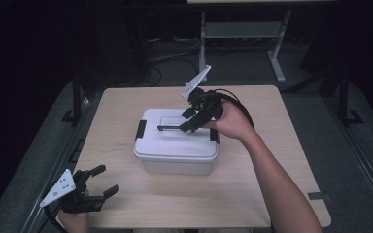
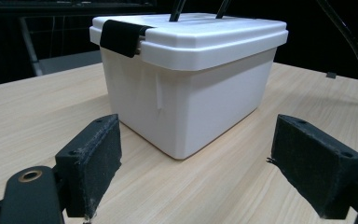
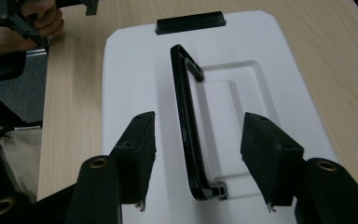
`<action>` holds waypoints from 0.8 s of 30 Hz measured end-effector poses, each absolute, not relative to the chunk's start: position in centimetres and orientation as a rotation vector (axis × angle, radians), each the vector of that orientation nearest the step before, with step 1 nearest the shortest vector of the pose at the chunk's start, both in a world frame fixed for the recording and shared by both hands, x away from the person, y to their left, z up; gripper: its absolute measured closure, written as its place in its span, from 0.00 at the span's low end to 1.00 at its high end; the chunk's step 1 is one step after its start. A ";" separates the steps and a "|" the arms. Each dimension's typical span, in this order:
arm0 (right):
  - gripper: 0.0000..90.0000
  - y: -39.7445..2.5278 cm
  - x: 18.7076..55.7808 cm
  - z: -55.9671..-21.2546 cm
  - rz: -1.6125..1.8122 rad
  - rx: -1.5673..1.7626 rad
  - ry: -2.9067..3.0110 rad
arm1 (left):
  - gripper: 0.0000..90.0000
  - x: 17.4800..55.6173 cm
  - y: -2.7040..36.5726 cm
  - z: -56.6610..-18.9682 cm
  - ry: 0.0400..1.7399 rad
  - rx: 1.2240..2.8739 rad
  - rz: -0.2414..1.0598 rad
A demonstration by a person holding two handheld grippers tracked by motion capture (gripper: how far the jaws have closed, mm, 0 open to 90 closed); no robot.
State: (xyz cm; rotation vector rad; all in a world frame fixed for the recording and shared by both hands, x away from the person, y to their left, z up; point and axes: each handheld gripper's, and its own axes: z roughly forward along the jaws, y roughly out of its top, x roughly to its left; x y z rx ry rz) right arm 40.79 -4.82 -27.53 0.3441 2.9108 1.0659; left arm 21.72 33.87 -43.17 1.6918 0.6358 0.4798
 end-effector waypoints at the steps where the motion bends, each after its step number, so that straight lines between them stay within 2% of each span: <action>1: 0.48 -4.9 40.7 -27.5 1.063 0.346 2.912 | 0.17 21.7 33.9 -43.2 0.636 1.693 0.480; 24: 0.42 -7.1 40.0 -27.5 1.095 0.415 2.864 | 0.17 21.7 33.8 -43.2 0.635 1.702 0.482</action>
